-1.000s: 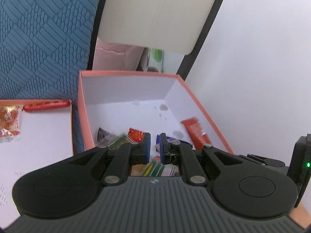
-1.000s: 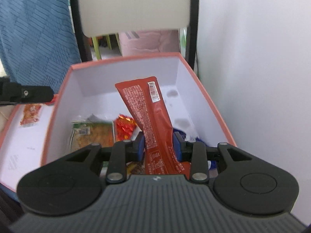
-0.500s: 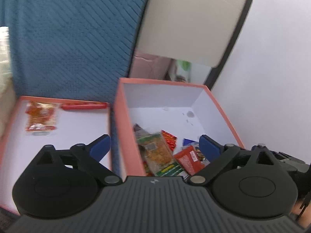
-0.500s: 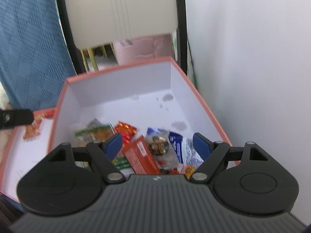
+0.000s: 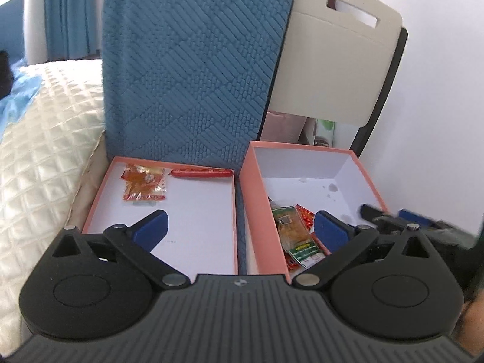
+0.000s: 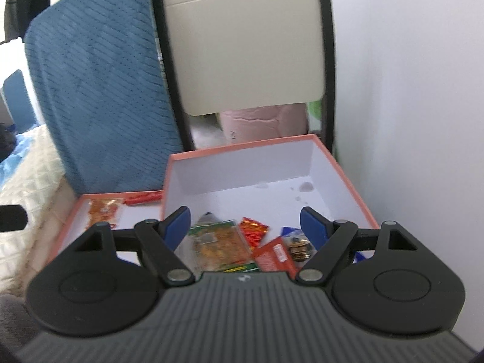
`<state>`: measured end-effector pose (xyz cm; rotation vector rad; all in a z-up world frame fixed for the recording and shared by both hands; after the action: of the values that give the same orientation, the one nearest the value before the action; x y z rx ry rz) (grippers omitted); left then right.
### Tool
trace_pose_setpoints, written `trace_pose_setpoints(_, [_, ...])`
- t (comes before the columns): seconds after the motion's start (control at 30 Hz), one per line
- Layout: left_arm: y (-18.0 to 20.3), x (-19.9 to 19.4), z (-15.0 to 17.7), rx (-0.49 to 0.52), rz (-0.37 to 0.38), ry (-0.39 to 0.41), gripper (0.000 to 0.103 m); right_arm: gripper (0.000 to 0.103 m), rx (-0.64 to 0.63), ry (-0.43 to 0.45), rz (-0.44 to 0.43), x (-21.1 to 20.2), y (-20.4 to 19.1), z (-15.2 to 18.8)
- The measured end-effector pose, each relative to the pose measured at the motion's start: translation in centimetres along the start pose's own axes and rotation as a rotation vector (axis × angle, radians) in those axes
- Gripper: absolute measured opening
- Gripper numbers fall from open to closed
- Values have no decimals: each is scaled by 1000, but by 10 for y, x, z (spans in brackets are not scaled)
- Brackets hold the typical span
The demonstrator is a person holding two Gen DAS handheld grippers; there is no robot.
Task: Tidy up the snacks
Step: 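Move both open grippers back over the snack tray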
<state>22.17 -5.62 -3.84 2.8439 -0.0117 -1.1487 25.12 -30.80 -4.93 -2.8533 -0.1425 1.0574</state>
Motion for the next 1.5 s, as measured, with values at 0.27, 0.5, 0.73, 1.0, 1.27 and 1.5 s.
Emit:
trace_pose_setpoints(0.27, [-11,-45,3,-25,-20,-39,103,81,-19,-23,-47,9,-37,10])
trace_pose_setpoints(0.5, [-29,-57,18,-39,-52,-138,103,81,-24,-56,-74,28,-64,20])
trace_pose_setpoints(0.73, [-54,-64,21,-86,-90,-153,103,81,-29,-78,-117,47,-96,26])
trace_pose_setpoints(1.0, [-86,-66,25,-120,-126,-198,103,81,-35,-112,-149,70,-123,30])
trace_pose_setpoints(1.27, [-122,-59,22,-201,-181,-210,103,81,-76,-135,-175,96,-149,28])
trace_pose_setpoints(1.5, [-128,-38,22,-209,-160,-236,103,81,-110,-145,-194,119,-170,21])
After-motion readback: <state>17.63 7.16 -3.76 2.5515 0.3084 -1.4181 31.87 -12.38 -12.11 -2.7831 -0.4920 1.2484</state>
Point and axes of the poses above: each gripper's, at about its wrist camera, not at the fingertips, and x roughly the way its jaws point, y to its right, z to its underside, the point moved 10 cm from there along x, roughly the way its jaws point, and after that the axes turned 5 degrees about -z, right-handed, at the moved point
